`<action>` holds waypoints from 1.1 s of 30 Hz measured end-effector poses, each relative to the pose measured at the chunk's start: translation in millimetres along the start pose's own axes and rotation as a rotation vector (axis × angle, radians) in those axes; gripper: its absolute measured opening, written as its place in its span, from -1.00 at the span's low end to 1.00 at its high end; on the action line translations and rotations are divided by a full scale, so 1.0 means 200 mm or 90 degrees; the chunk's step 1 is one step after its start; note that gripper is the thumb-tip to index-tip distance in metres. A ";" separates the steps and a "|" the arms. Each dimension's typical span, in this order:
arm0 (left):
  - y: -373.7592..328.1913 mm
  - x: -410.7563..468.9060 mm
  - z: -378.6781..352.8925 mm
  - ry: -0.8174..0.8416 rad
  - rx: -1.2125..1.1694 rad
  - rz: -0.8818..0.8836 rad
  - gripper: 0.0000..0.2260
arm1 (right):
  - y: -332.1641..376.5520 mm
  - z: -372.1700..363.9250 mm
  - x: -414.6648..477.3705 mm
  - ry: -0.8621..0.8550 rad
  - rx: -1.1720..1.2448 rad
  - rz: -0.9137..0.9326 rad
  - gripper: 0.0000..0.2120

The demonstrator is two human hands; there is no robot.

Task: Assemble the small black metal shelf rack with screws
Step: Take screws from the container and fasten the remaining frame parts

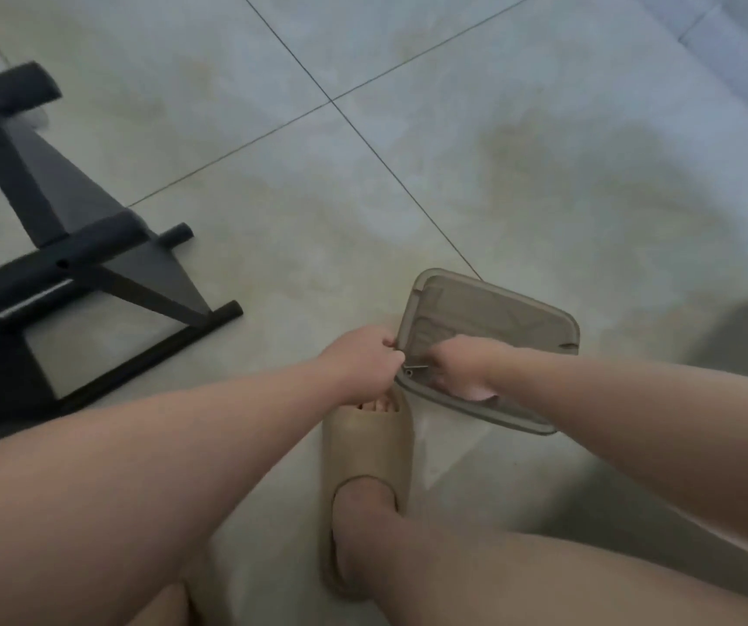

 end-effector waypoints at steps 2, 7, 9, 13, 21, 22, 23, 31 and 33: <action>0.03 0.04 -0.01 -0.022 -0.051 -0.013 -0.82 | -0.03 0.00 0.06 -0.050 0.005 0.018 -0.65; 0.12 0.09 -0.04 -0.029 -0.181 -0.025 -0.90 | -0.07 -0.01 0.17 -0.133 0.009 0.077 -0.67; 0.13 0.11 -0.05 -0.034 -0.189 -0.029 -0.89 | -0.06 -0.01 0.20 -0.157 -0.007 0.096 -0.68; 0.15 0.12 -0.05 -0.038 -0.188 -0.036 -0.89 | -0.04 -0.01 0.22 -0.182 -0.039 0.102 -0.73; 0.11 0.02 0.00 -0.011 -0.071 -0.005 -0.80 | -0.06 0.05 0.04 -0.183 0.104 0.082 -0.91; 0.11 -0.01 0.03 -0.010 -0.038 0.008 -0.77 | -0.07 0.07 -0.01 -0.190 0.132 0.075 -0.93; 0.11 -0.06 0.06 -0.012 -0.010 0.022 -0.75 | -0.08 0.09 -0.06 -0.199 0.160 0.069 -0.90; 0.03 -0.57 0.37 -0.089 0.153 0.056 -0.79 | 0.06 0.45 -0.61 -0.315 0.273 0.103 -0.56; 0.02 -0.73 0.46 -0.137 0.161 0.044 -0.82 | 0.17 0.55 -0.75 -0.341 0.278 0.129 -0.67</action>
Point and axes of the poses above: each hand's wrist, its own x-axis towards the middle knuckle, its own z-axis out of the back of the hand, y = z × x, the point moved 9 cm from there along x, towards the middle knuckle, and after that the axes turned 15 degrees about y, right-handed, at the moved point
